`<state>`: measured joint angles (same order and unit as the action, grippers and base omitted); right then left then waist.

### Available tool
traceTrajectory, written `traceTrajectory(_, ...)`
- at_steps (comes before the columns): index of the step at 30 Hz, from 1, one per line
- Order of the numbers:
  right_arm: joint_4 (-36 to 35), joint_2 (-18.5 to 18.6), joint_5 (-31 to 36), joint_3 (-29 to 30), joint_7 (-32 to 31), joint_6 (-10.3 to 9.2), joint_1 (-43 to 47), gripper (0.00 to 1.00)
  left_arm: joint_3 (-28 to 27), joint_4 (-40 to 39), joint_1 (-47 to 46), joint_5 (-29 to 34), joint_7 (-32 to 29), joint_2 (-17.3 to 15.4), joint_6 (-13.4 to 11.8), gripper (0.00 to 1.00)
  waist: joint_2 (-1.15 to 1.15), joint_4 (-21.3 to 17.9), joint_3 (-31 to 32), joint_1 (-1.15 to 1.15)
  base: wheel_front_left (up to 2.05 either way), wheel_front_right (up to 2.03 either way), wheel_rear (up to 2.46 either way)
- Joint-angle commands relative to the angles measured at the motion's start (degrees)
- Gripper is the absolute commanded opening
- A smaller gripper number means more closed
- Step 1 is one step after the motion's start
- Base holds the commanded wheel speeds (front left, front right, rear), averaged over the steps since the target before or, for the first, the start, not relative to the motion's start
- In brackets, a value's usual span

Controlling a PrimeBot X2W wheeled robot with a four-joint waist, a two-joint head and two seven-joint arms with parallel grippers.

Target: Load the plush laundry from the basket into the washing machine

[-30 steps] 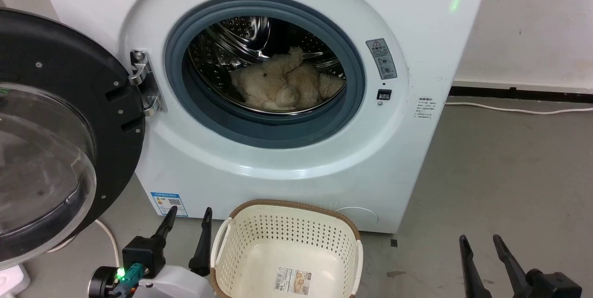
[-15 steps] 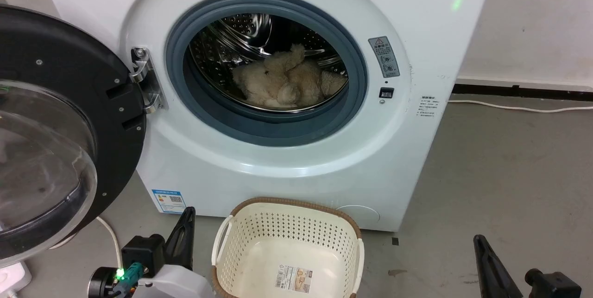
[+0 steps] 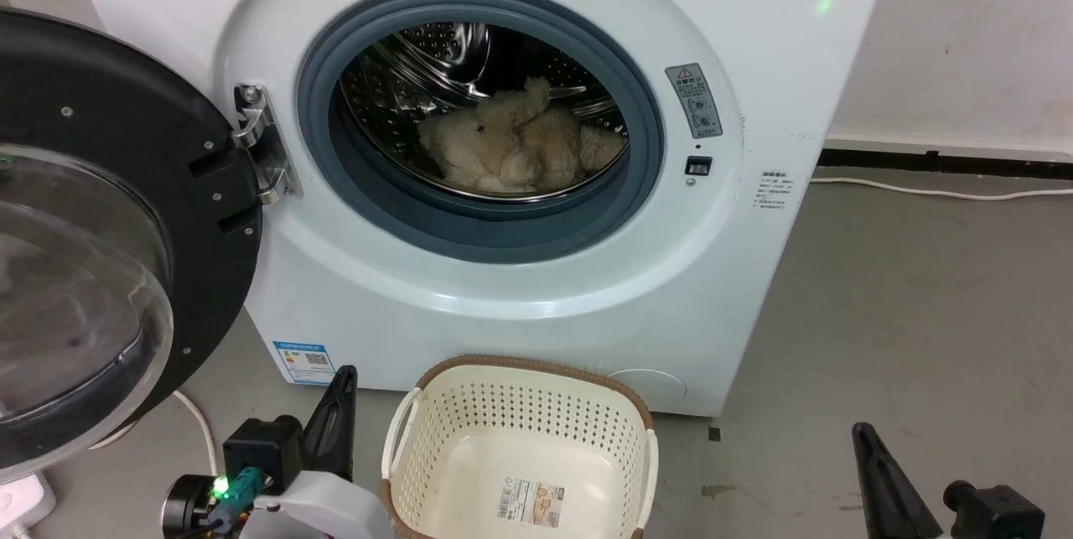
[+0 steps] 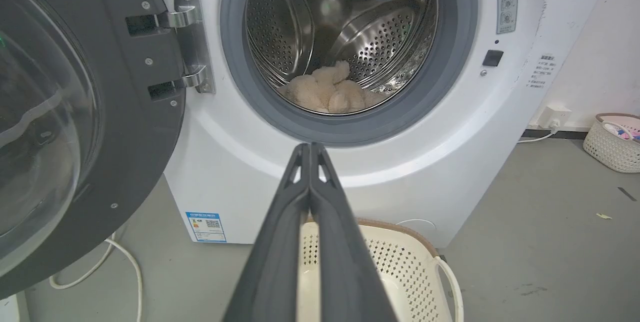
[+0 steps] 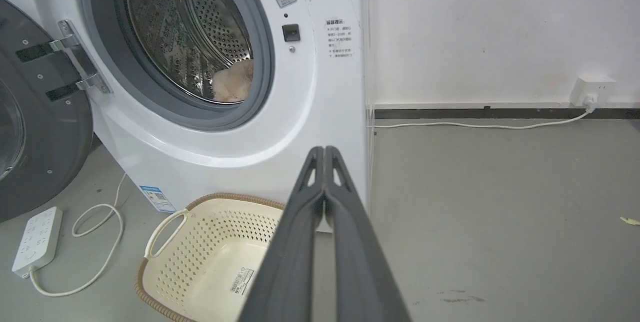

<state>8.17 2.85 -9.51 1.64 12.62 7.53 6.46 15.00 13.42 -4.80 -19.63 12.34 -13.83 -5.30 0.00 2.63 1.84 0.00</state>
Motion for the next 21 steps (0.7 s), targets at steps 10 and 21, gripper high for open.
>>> traceTrajectory(10,-1.14,0.01,1.17,-0.17,-1.42,-0.01,-1.26,0.0,-1.77,-1.59,0.94,2.4,-1.38,1.12,0.67,0.0,0.0,-0.25,-0.17,0.0,0.0,0.0,0.0)
traceTrajectory(21,-2.07,0.01,2.27,-0.37,-2.89,-0.01,-1.95,0.0,-3.51,-3.14,1.45,4.67,-2.83,2.42,1.28,0.0,0.0,-0.56,-0.39,0.0,0.0,0.0,0.0)
